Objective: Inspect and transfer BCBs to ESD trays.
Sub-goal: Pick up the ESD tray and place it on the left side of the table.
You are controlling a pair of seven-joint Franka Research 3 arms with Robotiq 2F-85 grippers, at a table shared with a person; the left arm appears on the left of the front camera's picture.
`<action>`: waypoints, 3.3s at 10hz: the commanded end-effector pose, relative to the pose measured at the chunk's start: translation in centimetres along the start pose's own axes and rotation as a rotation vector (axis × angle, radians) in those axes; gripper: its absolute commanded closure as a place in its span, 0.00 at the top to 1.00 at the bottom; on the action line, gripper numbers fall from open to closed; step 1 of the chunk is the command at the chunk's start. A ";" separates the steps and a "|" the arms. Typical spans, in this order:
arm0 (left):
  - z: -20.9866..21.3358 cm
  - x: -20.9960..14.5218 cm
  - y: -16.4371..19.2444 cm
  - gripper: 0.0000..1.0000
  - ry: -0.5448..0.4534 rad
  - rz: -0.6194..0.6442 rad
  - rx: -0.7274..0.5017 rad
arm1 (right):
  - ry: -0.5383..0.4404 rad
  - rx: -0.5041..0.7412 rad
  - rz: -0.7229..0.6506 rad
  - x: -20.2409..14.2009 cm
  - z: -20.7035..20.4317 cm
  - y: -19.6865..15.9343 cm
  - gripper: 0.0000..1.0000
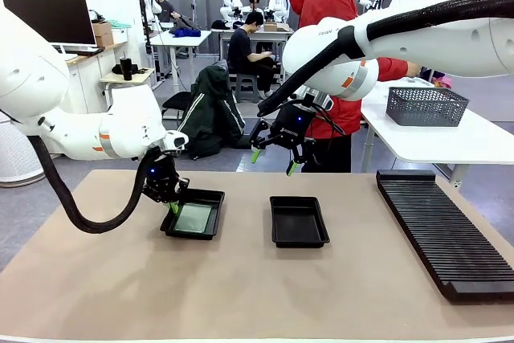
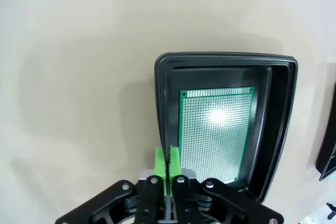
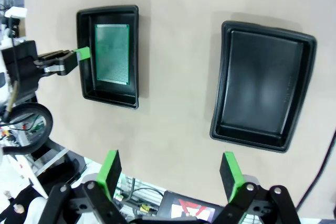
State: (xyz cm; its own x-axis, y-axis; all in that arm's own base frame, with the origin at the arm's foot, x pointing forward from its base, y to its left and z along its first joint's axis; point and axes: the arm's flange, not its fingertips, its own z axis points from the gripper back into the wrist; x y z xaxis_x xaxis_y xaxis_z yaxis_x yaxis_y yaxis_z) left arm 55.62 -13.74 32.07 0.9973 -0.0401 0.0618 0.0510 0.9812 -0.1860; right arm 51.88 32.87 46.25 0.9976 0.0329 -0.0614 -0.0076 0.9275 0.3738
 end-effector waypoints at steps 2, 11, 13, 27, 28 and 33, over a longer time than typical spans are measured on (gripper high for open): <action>1.4 -0.8 3.2 0.03 0.008 -0.002 -0.101 | 0.004 -0.011 -0.006 0.0 0.0 0.1 1.00; 5.3 -2.3 16.2 0.03 -0.008 0.002 -0.176 | 0.004 -0.011 -0.006 0.0 0.0 0.1 1.00; 5.7 -2.9 18.8 0.03 -0.016 0.006 -0.170 | 0.004 -0.011 -0.006 0.0 0.0 0.1 1.00; 3.5 -6.2 24.8 0.03 -0.072 0.063 -0.159 | 0.004 -0.011 -0.006 0.0 0.0 0.1 1.00; 3.1 -6.2 24.8 0.03 -0.068 0.062 -0.159 | 0.004 -0.011 -0.006 0.0 0.0 0.1 1.00; 3.5 -5.8 24.7 0.03 -0.035 0.079 -0.137 | 0.004 -0.011 -0.006 0.0 0.0 0.1 1.00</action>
State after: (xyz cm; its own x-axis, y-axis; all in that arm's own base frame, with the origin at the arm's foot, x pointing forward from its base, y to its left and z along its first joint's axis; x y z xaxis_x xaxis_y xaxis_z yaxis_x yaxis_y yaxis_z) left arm 51.01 11.27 30.50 0.9959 0.0424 0.0795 -0.0148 0.9475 -0.3195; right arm 51.89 32.88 46.26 0.9976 0.0330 -0.0614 -0.0077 0.9274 0.3739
